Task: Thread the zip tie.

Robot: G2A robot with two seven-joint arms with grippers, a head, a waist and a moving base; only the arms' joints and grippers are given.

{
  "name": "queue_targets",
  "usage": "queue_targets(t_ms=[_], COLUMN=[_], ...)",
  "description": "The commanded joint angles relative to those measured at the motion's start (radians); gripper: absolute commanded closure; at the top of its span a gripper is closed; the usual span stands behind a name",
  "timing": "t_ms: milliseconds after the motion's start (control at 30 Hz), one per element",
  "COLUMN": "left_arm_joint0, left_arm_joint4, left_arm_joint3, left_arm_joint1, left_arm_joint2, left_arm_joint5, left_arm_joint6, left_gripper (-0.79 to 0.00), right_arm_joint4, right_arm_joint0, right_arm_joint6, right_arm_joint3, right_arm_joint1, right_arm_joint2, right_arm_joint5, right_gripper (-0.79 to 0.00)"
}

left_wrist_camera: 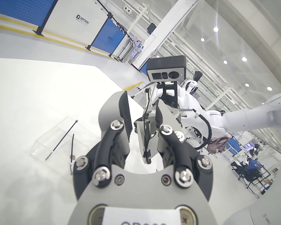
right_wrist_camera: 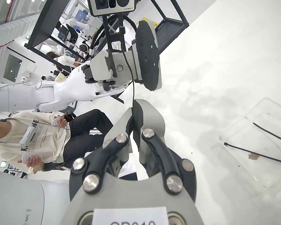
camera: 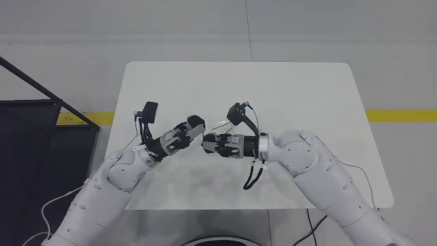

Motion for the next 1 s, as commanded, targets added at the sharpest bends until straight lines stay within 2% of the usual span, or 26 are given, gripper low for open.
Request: queue_targets(t_ms=[0, 100, 300, 533, 867, 900, 933, 967], left_arm_joint0=[-0.002, -0.004, -0.013, -0.017, -0.020, -0.020, -0.020, -0.020], left_arm_joint4=[-0.002, -0.009, -0.018, -0.031, -0.046, -0.045, -0.044, -0.044], left_arm_joint3=[0.002, 0.003, 0.012, 0.021, 0.026, 0.025, 0.025, 0.024], left_arm_joint1=[-0.001, -0.004, -0.009, -0.014, -0.020, -0.020, -0.021, -0.021], left_arm_joint2=[-0.001, 0.000, 0.005, 0.004, 0.002, 0.001, 0.000, 0.000], left_arm_joint5=[0.000, 0.000, 0.000, -0.002, -0.005, -0.005, -0.004, -0.004], left_arm_joint6=[-0.004, -0.011, -0.033, -0.051, -0.076, -0.077, -0.077, -0.078], left_gripper=[-0.286, -0.268, -0.092, 0.000, 0.000, 0.000, 0.000, 0.000], right_arm_joint4=[0.000, 0.001, -0.002, -0.003, -0.007, -0.007, -0.006, -0.005], right_arm_joint0=[0.000, 0.000, 0.000, 0.000, -0.007, -0.008, -0.010, -0.010], right_arm_joint6=[0.008, 0.016, 0.023, 0.027, 0.026, 0.027, 0.029, 0.031], right_arm_joint3=[0.000, 0.000, 0.002, 0.005, 0.007, 0.007, 0.007, 0.007], right_arm_joint1=[0.000, -0.001, -0.004, -0.007, -0.009, -0.009, -0.009, -0.009], right_arm_joint2=[0.001, 0.003, 0.006, 0.009, 0.017, 0.018, 0.019, 0.020], right_arm_joint5=[0.000, 0.002, 0.005, 0.000, -0.004, -0.005, -0.005, -0.005], right_gripper=[0.000, 0.000, 0.000, 0.000, 0.000, -0.089, -0.339, -0.459])
